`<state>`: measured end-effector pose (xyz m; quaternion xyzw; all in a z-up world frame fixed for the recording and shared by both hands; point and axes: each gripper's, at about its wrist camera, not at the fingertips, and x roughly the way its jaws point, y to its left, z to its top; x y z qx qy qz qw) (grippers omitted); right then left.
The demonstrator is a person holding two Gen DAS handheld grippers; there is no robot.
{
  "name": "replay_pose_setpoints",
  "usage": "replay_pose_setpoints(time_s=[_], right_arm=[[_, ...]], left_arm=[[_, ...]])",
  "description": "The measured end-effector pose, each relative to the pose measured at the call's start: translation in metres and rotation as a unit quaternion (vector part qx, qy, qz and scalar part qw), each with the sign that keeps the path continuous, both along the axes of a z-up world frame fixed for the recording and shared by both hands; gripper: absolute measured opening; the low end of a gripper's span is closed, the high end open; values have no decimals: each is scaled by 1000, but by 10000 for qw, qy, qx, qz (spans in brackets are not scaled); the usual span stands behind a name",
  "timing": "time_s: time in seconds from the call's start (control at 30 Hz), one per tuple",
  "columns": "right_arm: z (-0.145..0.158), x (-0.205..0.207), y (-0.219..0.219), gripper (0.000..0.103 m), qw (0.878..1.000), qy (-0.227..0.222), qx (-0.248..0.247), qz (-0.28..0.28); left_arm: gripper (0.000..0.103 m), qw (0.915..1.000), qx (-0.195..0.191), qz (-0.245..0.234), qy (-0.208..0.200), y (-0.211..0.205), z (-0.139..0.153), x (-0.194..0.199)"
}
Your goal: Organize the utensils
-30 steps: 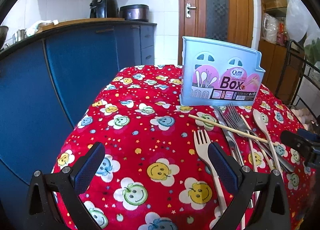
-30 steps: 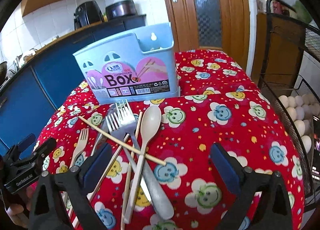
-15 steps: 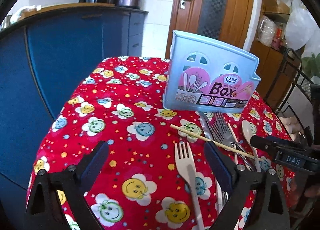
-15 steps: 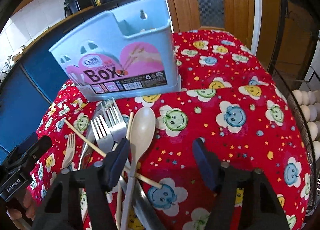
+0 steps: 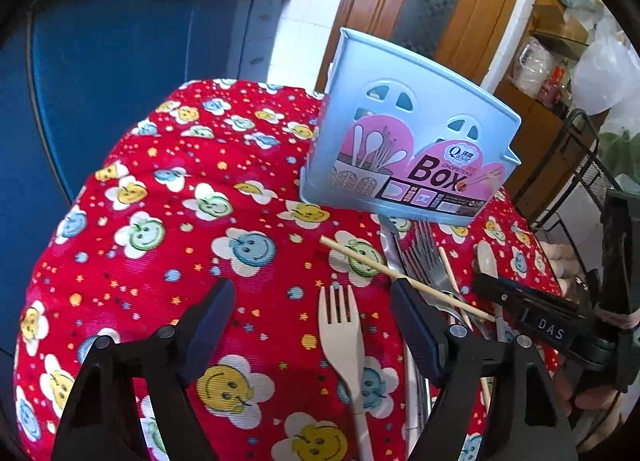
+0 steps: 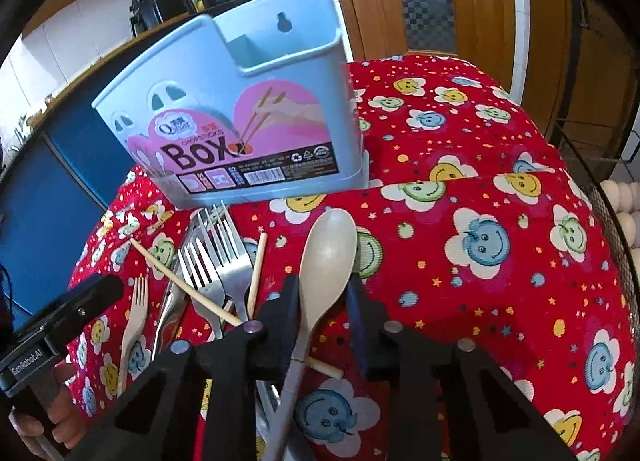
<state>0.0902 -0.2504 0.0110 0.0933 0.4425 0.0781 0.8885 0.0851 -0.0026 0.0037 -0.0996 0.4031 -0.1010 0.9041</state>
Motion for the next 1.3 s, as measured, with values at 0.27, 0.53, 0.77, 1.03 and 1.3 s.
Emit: replay_pose_setpoints(time_s=[0.27, 0.53, 0.77, 1.03, 1.3], right_arm=[[-4, -3, -5, 8, 9999, -114, 15, -51], [-5, -3, -9, 8, 9998, -135, 155, -47], [-6, -4, -10, 8, 9997, -141, 168, -43], [1, -9, -13, 8, 9992, -280, 264, -74], [32, -24, -17, 8, 9964, -777, 328, -47]], left_arm=[[67, 9975, -636, -179, 251, -3, -5, 17], [43, 9918, -1192, -219, 400, -9, -17, 38], [23, 9841, -1734, -130, 368, -5, -23, 49], [15, 9765, -2144, -97, 200, 3, -19, 48], [11, 9772, -2096, -113, -321, 17, 14, 32]])
